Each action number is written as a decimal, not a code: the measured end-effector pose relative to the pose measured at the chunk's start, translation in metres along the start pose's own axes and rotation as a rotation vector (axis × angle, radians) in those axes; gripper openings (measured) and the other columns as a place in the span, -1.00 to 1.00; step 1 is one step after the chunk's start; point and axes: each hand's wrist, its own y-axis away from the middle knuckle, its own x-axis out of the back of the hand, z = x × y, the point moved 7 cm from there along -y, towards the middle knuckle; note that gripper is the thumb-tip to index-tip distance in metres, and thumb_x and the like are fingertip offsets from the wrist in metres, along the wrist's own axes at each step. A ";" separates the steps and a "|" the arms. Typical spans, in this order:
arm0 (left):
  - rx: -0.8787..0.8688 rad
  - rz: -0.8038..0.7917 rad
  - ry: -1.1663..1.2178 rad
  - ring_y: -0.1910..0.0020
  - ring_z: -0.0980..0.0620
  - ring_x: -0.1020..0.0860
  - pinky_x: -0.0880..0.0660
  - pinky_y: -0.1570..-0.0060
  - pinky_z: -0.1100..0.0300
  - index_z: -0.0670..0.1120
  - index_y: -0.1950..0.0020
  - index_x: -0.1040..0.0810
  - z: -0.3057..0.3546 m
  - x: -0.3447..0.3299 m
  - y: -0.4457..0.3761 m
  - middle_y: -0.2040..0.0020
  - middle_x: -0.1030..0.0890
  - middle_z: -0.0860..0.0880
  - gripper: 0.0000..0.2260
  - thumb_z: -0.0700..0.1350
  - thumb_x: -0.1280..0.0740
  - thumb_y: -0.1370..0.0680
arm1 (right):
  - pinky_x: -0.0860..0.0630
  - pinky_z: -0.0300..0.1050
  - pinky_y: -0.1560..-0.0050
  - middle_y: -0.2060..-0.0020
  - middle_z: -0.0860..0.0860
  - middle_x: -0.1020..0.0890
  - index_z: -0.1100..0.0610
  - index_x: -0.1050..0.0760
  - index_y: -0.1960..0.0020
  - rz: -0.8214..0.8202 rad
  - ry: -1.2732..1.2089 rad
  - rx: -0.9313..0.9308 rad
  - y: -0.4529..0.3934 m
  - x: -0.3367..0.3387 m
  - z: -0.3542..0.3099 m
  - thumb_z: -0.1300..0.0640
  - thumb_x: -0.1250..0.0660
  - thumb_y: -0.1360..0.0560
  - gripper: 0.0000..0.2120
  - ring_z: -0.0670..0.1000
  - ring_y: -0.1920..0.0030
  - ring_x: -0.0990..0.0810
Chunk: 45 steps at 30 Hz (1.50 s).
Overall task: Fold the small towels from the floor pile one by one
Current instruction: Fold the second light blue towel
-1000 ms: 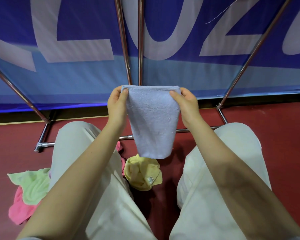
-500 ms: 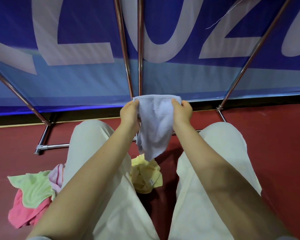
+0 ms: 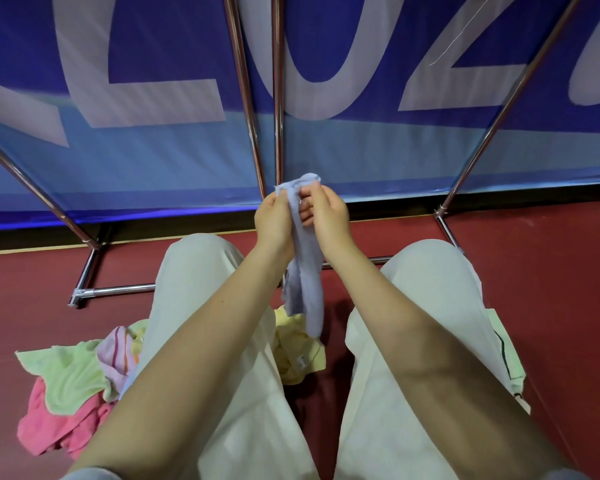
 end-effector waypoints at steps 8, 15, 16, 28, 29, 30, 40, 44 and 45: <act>0.023 0.007 -0.022 0.18 -0.01 -0.53 -0.46 0.16 0.19 -0.12 0.19 -0.59 0.008 0.007 0.000 0.23 -0.60 -0.08 -0.84 -0.22 -0.23 -0.51 | -0.45 -0.10 0.00 0.14 0.04 -0.50 0.07 -0.49 0.14 0.043 0.381 0.333 -0.005 0.012 -0.015 0.24 -0.40 -0.39 -0.87 0.08 0.03 -0.50; -0.035 -0.089 -0.053 0.12 -0.06 -0.59 -0.52 0.02 0.11 -0.22 0.02 -0.58 0.023 0.008 0.002 0.09 -0.63 -0.12 -0.79 -0.08 -0.27 -0.56 | -0.46 -0.27 0.03 0.02 -0.06 -0.60 0.08 -0.43 -0.14 -0.072 0.179 -0.028 -0.007 0.014 0.004 0.05 -0.49 -0.38 -0.60 -0.11 0.01 -0.56; -0.023 -0.103 -0.032 0.02 -0.12 -0.62 -0.53 -0.05 0.07 -0.28 -0.07 -0.59 0.024 0.010 0.001 0.01 -0.65 -0.18 -0.69 -0.06 -0.28 -0.52 | -0.48 -0.25 0.04 0.05 -0.05 -0.63 0.10 -0.49 -0.10 -0.125 0.193 -0.083 -0.005 0.011 0.008 0.02 -0.47 -0.40 -0.66 -0.10 0.04 -0.58; -0.041 -0.282 -0.197 -0.12 0.06 -0.62 -0.53 -0.18 0.11 -0.04 -0.19 -0.60 0.019 -0.002 0.025 -0.11 -0.67 0.00 -0.57 0.24 -0.25 -0.53 | -0.44 -0.12 0.17 0.28 0.02 -0.58 0.14 -0.55 0.20 -0.011 -0.007 -0.108 0.002 0.026 0.005 -0.08 -0.39 -0.48 -0.72 -0.05 0.23 -0.52; -0.070 -0.285 -0.264 -0.12 0.06 -0.62 -0.53 -0.18 0.07 -0.03 -0.16 -0.61 0.016 -0.003 0.027 -0.10 -0.67 0.01 -0.58 0.23 -0.28 -0.49 | -0.42 -0.12 0.19 0.29 0.03 -0.56 0.14 -0.53 0.21 0.010 0.003 -0.118 0.001 0.027 0.006 -0.10 -0.37 -0.49 -0.70 -0.04 0.24 -0.51; -0.105 -0.278 -0.322 -0.11 0.04 -0.63 -0.54 -0.18 0.02 -0.03 -0.14 -0.61 0.014 -0.003 0.028 -0.08 -0.68 0.01 -0.63 0.19 -0.30 -0.49 | -0.42 -0.13 0.20 0.30 0.03 -0.55 0.14 -0.50 0.24 0.024 0.025 -0.127 0.002 0.028 0.005 -0.12 -0.34 -0.50 -0.67 -0.04 0.25 -0.50; -0.207 -0.035 -0.058 -0.01 0.07 -0.61 -0.55 -0.02 0.19 0.02 -0.03 -0.59 0.043 0.027 0.014 0.00 -0.66 0.00 -0.86 -0.04 -0.24 -0.59 | -0.51 -0.27 0.05 0.07 -0.01 -0.61 0.19 -0.53 -0.11 -0.312 0.086 -0.041 0.028 -0.010 0.014 0.15 -0.36 -0.52 -0.80 -0.13 0.08 -0.56; -0.108 -0.011 0.129 0.01 0.14 -0.58 -0.52 0.10 0.28 -0.13 -0.24 -0.54 0.054 0.036 0.012 0.01 -0.64 0.02 -0.74 -0.03 -0.21 -0.64 | -0.55 -0.05 -0.01 -0.03 0.10 -0.65 0.16 -0.53 -0.12 -0.513 0.324 -0.141 0.043 -0.024 0.054 0.16 -0.42 -0.47 -0.76 0.07 -0.02 -0.62; -0.069 -0.024 0.163 0.03 0.15 -0.59 -0.52 0.15 0.29 -0.13 -0.24 -0.53 0.054 0.036 0.013 0.04 -0.64 0.02 -0.72 -0.01 -0.21 -0.64 | -0.54 0.04 0.00 0.04 0.11 -0.66 0.12 -0.54 -0.02 -0.536 0.404 -0.155 0.045 -0.024 0.064 0.14 -0.42 -0.47 -0.85 0.10 0.04 -0.63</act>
